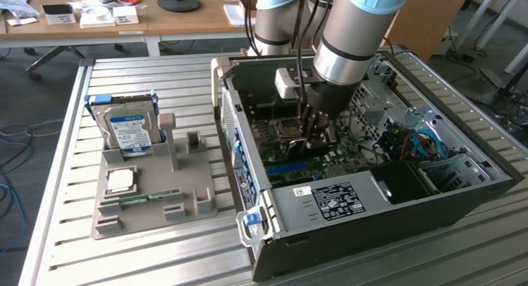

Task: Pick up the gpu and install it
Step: 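Insert the gpu into the slot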

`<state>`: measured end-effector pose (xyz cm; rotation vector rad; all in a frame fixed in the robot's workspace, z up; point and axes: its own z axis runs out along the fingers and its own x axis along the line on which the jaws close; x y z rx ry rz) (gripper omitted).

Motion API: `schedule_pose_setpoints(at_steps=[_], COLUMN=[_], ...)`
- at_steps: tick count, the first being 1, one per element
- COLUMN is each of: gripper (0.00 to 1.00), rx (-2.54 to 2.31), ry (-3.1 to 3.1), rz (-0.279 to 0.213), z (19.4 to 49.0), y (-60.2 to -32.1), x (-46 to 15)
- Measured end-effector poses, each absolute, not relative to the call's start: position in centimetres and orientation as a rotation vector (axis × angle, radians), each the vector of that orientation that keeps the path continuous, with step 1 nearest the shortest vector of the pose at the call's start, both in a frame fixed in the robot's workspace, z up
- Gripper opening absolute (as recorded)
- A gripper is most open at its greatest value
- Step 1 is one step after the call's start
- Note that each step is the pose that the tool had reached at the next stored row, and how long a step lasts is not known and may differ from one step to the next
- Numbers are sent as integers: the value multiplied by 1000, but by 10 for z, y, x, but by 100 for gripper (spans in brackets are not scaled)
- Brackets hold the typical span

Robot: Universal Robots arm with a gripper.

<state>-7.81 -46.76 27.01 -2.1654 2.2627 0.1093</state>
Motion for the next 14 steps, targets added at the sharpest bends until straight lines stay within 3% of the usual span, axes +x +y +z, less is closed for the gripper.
schedule_pose_setpoints(at_steps=[14], gripper=[27], rx=[-2165], ry=[2263], rz=[109], z=[270], y=[-468], x=[-81])
